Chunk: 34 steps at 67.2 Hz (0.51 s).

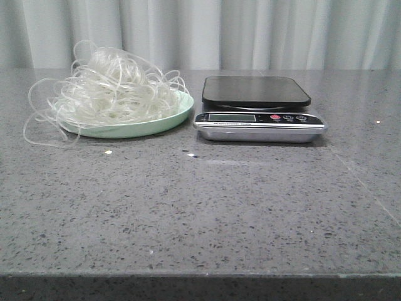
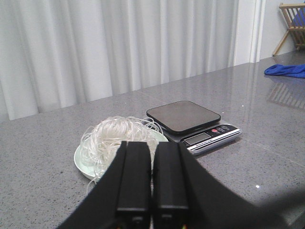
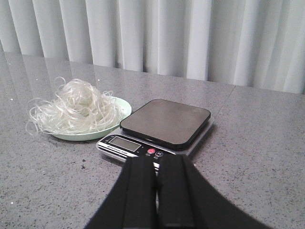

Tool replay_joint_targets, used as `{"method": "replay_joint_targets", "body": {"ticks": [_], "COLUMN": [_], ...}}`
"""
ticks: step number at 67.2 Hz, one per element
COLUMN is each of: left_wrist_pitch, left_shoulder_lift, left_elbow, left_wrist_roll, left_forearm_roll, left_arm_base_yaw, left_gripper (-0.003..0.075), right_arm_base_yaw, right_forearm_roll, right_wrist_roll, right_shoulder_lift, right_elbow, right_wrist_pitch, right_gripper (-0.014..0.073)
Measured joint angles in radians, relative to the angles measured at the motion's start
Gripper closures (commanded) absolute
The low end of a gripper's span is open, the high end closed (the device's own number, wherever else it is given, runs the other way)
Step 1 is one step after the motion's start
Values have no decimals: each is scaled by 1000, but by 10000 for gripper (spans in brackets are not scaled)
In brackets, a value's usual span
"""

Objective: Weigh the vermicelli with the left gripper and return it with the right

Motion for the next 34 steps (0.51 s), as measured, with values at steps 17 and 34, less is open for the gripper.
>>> {"method": "replay_joint_targets", "body": {"ticks": [17,34], "left_wrist_pitch": [-73,-254], "left_shoulder_lift": [0,0], "left_elbow": [80,254], "left_wrist_roll": [0,0], "left_forearm_roll": [43,43], "left_arm_base_yaw": [105,394], "left_gripper": [593,593], "right_arm_base_yaw": [0,0], "right_forearm_roll": [0,0], "right_wrist_roll": [0,0], "right_shoulder_lift": [0,0], "right_elbow": [0,0], "right_wrist_pitch": [0,0], "right_gripper": [414,414]}}
